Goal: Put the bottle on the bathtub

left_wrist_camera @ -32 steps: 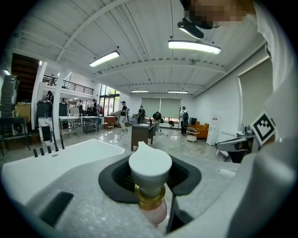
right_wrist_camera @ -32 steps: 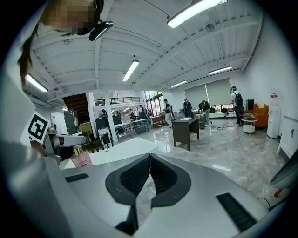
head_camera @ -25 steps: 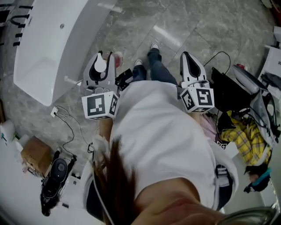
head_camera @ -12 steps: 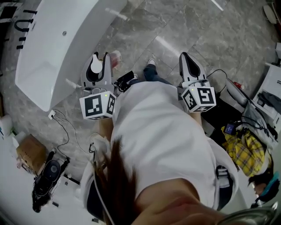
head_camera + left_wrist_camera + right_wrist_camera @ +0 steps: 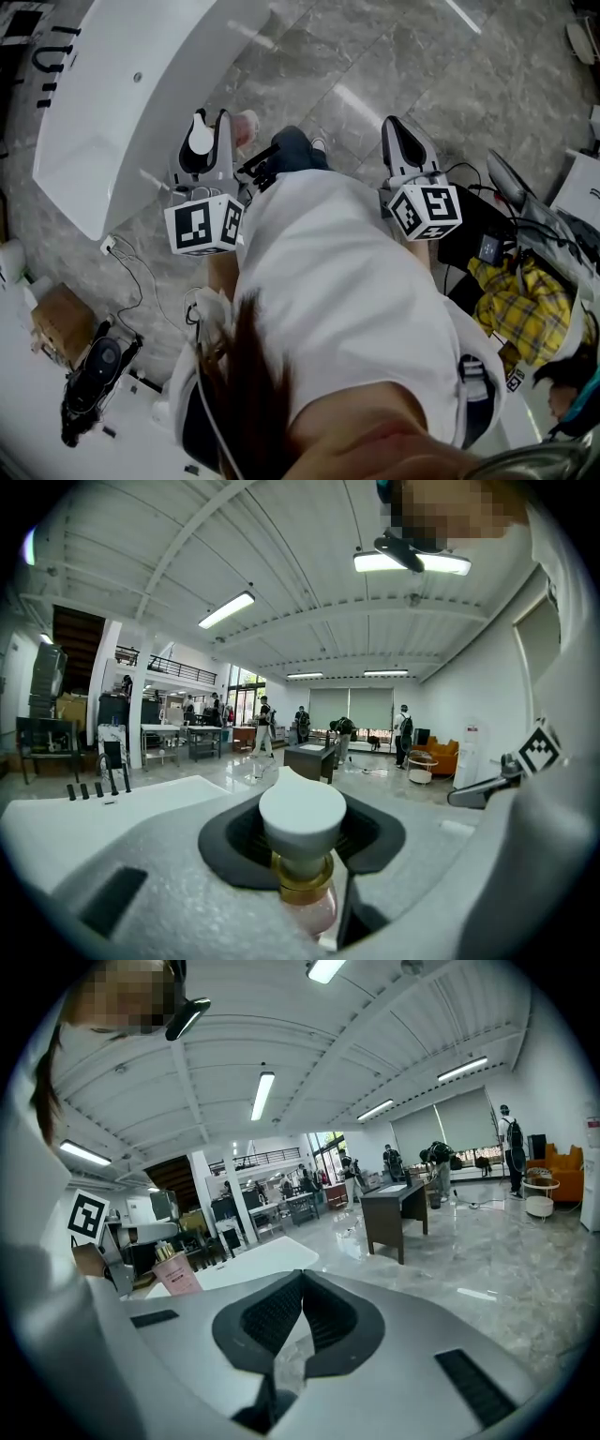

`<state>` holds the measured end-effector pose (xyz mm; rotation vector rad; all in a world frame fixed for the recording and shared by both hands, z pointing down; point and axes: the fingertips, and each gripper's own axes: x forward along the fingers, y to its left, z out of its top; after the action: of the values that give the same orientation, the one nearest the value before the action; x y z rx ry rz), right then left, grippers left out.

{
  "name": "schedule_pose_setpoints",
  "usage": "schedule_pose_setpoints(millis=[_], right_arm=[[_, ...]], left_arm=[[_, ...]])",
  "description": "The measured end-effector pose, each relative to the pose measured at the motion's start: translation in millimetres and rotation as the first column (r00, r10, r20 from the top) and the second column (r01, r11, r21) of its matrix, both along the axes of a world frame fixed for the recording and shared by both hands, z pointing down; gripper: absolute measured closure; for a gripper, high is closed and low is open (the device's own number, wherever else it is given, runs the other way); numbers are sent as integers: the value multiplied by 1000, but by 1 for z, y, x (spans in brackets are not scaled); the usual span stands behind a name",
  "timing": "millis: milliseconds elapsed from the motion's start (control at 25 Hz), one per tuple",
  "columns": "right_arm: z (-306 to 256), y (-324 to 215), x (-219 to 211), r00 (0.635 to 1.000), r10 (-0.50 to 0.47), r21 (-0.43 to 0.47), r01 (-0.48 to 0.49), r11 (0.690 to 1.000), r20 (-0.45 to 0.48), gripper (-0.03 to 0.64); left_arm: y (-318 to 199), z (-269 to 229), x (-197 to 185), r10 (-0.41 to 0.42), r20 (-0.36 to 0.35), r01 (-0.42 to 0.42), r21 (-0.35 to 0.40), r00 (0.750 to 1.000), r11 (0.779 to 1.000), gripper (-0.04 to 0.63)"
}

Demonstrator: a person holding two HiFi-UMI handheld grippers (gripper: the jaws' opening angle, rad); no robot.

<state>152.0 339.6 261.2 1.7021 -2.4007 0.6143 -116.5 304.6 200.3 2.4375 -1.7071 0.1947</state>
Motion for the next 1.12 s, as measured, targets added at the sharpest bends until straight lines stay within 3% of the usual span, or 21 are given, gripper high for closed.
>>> schedule_pose_setpoints(millis=[320,520,1120], right_arm=[[4,-36,1,1000,7,-24,-7,1000,3,606],[10,-85,-1,1000,14,-41,-14,999,1,606],[-12,-224,-59,998,55,-3,-55,998,-7,606]], left_arm=[[-39,4,4,12,1,-12,-26,1000,1000,453],[-87,16,2,26,3,-25,-54,1000,998,453],[-228,7,-51,77,16,-77,-37,997,996,453]])
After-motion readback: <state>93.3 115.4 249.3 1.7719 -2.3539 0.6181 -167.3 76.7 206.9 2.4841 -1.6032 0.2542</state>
